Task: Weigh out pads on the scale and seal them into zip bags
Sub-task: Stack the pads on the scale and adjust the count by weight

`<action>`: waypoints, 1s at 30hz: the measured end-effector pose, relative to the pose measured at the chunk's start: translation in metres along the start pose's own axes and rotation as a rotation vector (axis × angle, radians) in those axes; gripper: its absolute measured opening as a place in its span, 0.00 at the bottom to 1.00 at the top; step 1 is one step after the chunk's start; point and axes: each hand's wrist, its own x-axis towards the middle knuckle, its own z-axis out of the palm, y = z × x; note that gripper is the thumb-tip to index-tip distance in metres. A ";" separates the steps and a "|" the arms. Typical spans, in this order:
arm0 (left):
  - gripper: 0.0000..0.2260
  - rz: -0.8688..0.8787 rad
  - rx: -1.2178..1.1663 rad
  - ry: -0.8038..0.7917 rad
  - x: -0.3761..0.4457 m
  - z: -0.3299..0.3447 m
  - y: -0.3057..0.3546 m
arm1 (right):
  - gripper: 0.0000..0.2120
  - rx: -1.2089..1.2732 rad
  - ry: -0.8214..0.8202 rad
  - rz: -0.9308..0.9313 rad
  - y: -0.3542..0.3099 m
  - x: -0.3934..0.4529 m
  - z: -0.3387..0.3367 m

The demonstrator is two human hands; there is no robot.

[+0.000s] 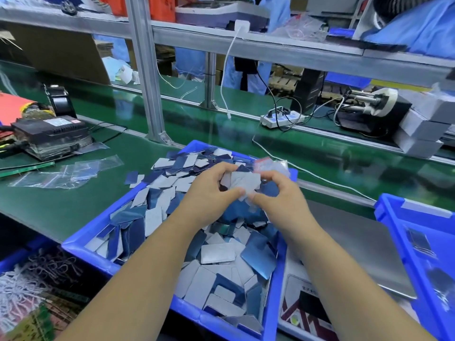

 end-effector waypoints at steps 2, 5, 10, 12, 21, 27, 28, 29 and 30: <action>0.15 0.026 -0.003 0.011 -0.001 0.000 0.000 | 0.15 -0.024 -0.049 0.039 0.001 -0.002 -0.001; 0.14 0.059 -0.055 0.035 -0.002 0.000 0.000 | 0.13 -0.108 -0.032 0.040 0.003 0.001 -0.010; 0.07 0.013 -0.212 0.083 -0.001 0.000 0.003 | 0.18 -0.144 -0.115 0.010 0.000 0.002 -0.017; 0.09 -0.006 -0.280 0.117 0.001 -0.003 0.002 | 0.15 -0.152 -0.141 -0.009 0.005 0.004 -0.017; 0.08 -0.005 -0.490 0.306 0.009 -0.010 -0.003 | 0.12 -0.462 -0.328 0.000 0.002 0.001 -0.019; 0.13 0.004 -0.557 0.404 0.010 -0.015 -0.002 | 0.25 -0.567 -0.269 -0.026 0.001 -0.002 -0.020; 0.14 -0.003 -0.563 0.398 0.010 -0.014 -0.001 | 0.27 -0.540 -0.234 -0.017 0.001 -0.002 -0.019; 0.14 -0.006 -0.569 0.389 0.009 -0.012 0.001 | 0.28 -0.508 -0.191 -0.014 0.001 -0.002 -0.018; 0.13 -0.007 -0.574 0.375 0.009 -0.010 0.002 | 0.30 -0.470 -0.151 -0.015 0.001 -0.003 -0.018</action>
